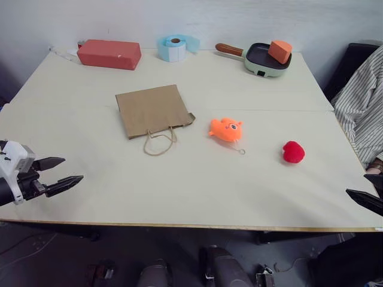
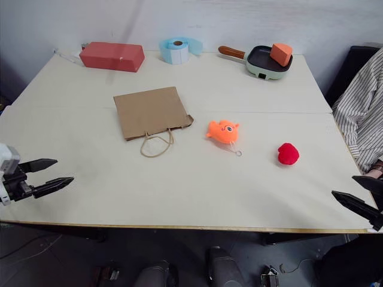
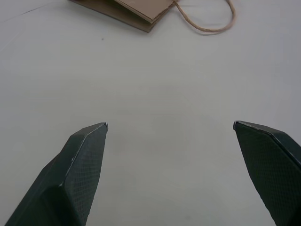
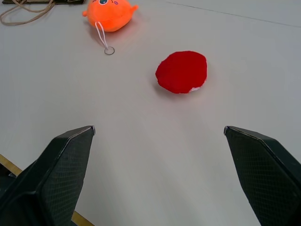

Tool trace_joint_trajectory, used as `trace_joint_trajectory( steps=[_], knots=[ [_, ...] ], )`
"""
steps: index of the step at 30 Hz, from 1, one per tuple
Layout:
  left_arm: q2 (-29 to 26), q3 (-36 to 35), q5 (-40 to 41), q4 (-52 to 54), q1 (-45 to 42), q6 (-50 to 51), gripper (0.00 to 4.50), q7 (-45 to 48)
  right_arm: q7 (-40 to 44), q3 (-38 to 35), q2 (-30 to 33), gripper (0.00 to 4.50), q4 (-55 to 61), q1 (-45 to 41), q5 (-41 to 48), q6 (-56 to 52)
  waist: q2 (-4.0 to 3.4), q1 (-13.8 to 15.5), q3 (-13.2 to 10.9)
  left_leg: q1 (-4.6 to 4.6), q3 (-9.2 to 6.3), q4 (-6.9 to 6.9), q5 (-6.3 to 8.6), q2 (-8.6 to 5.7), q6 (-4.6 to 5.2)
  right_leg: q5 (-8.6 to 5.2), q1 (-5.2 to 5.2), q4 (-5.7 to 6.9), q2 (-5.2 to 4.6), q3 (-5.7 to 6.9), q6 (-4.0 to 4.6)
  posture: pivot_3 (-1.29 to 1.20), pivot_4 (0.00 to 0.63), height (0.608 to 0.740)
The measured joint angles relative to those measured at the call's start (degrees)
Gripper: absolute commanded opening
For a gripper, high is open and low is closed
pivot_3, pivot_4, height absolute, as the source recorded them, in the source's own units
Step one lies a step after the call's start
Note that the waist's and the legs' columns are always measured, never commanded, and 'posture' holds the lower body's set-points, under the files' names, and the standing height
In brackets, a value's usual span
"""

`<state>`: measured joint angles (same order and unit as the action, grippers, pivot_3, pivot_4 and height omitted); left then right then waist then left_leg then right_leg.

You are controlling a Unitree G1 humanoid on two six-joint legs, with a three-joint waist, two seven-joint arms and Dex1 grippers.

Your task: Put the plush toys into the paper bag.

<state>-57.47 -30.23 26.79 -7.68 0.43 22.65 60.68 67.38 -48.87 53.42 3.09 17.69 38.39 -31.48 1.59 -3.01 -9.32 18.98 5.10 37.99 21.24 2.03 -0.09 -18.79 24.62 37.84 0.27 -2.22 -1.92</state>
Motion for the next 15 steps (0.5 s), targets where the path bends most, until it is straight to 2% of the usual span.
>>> trace_joint_trajectory(
  steps=[15],
  knots=[
    [1.25,0.02,-0.01,0.62,-0.67,-0.10,4.48,-1.14,-3.67,1.23,0.44,4.50,3.09,-2.68,-1.24,-1.26,-0.05,0.03,-0.02,0.01,-0.01,0.00,-0.01,0.00,-0.03,0.00,0.01,0.01,0.00,0.02,0.00,0.00,0.150,0.740]
  ],
)
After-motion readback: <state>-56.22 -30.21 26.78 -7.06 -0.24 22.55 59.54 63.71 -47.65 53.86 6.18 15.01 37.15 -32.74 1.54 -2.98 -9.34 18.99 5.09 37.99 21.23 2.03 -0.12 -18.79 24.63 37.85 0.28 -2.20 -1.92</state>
